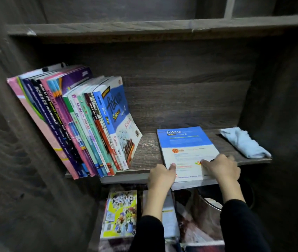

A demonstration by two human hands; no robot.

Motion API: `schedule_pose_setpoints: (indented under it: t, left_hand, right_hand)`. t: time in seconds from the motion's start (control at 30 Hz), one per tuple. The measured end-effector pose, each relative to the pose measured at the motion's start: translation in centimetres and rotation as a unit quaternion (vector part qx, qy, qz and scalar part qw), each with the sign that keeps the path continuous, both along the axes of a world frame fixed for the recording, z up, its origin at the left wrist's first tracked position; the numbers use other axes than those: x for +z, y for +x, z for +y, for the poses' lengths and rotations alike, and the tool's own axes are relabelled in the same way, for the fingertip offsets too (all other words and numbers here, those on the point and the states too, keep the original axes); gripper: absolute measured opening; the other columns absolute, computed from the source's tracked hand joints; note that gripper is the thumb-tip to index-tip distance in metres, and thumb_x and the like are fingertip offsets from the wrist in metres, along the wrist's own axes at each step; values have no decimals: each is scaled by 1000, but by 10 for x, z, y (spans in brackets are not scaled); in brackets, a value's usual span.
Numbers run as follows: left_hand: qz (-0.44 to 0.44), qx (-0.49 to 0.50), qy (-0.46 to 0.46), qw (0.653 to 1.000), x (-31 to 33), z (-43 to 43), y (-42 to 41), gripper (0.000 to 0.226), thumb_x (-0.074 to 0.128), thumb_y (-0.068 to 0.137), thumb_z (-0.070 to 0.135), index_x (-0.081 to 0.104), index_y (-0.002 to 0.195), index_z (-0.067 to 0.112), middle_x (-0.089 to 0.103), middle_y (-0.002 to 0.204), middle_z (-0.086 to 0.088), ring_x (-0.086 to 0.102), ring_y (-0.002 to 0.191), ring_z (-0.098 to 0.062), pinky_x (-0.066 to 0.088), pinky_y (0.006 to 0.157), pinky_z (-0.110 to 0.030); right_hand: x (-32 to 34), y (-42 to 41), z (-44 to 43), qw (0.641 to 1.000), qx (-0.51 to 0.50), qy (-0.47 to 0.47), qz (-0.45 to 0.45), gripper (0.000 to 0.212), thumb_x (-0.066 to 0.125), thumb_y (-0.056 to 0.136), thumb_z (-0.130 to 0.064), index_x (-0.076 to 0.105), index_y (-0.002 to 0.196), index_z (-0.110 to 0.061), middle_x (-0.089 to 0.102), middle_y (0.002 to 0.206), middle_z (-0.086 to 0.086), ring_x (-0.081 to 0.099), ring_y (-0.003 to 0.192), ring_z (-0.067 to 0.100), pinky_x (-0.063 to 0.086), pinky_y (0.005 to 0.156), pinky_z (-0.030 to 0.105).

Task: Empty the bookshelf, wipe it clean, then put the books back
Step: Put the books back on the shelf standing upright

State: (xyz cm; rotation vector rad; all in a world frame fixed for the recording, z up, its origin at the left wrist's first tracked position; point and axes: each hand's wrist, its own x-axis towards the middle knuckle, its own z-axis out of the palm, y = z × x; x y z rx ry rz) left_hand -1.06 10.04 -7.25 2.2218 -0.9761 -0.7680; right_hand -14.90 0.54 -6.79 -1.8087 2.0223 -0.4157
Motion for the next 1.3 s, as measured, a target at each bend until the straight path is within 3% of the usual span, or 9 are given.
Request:
schedule_pose_setpoints:
  t: [0.23, 0.37, 0.5, 0.67, 0.83, 0.9, 1.03, 1.17, 1.3]
  left_hand:
    - [-4, 6, 6, 1000, -4, -5, 12, 54, 44, 93, 56, 53, 108, 4, 58, 114, -15, 56, 108, -33, 46, 78, -32]
    - [165, 52, -41, 984, -5, -4, 22, 53, 35, 97, 51, 46, 128, 10, 56, 126, -9, 59, 105, -26, 58, 59, -31]
    - [254, 66, -83, 961, -3, 4, 33, 38, 41, 101, 30, 52, 123, 2, 64, 114, -14, 65, 88, -28, 58, 59, -41]
    - [305, 88, -184, 930, 12, 14, 43, 11, 42, 101, 17, 52, 104, 12, 65, 90, -7, 61, 64, -13, 54, 46, -30]
    - [318, 83, -206, 922, 13, 23, 55, 19, 45, 100, 21, 55, 114, 11, 67, 94, -5, 64, 73, -13, 57, 50, -26]
    - [286, 73, -224, 929, 14, 24, 61, 22, 47, 100, 22, 58, 114, 10, 68, 95, -1, 64, 77, -9, 54, 54, -19]
    - [-24, 81, -225, 971, 36, 28, 73, 37, 52, 96, 33, 57, 125, 11, 63, 119, -2, 59, 111, -22, 47, 91, -29]
    - [-136, 143, -412, 890, 86, 48, 70, 43, 52, 96, 24, 45, 138, 18, 49, 139, 2, 45, 126, -11, 35, 97, -19]
    - [0, 122, -584, 803, 131, 64, 76, 56, 57, 93, 26, 36, 143, 11, 42, 145, -4, 40, 133, -11, 36, 96, -5]
  right_hand:
    - [10, 0, -4, 993, -10, 19, -115, 62, 71, 81, -32, 44, 133, -11, 41, 137, 22, 41, 127, 38, 37, 99, 38]
    - [1, -6, -8, 977, -23, 61, -204, 61, 77, 75, -25, 44, 121, -3, 57, 121, 22, 58, 110, 35, 48, 91, 40]
    - [-4, -4, -2, 872, 4, 172, -458, 19, 73, 77, -1, 66, 94, 5, 70, 63, 13, 66, 49, 22, 57, 49, 34]
    - [5, 6, 7, 808, 91, 211, -543, 35, 61, 79, 15, 62, 112, 3, 73, 85, 17, 71, 62, 24, 57, 51, 34]
    - [30, 19, 19, 790, 122, 101, -593, 46, 56, 73, 25, 56, 113, 3, 71, 71, 7, 67, 55, 16, 53, 47, 25]
    - [43, 23, 25, 755, 151, 49, -637, 53, 61, 68, 22, 56, 116, 3, 72, 83, 11, 68, 63, 16, 55, 53, 25]
    - [69, 41, 45, 736, 226, -70, -634, 66, 69, 61, 12, 54, 121, -9, 69, 104, 7, 67, 83, 15, 54, 61, 26]
    - [83, 75, 69, 776, 261, -226, -528, 69, 62, 79, 11, 42, 136, -21, 60, 103, -21, 61, 89, -6, 52, 76, 14]
    - [64, 121, 95, 797, 283, -376, -379, 76, 56, 79, -4, 23, 139, -37, 70, 85, 12, 63, 63, 32, 48, 56, 34]
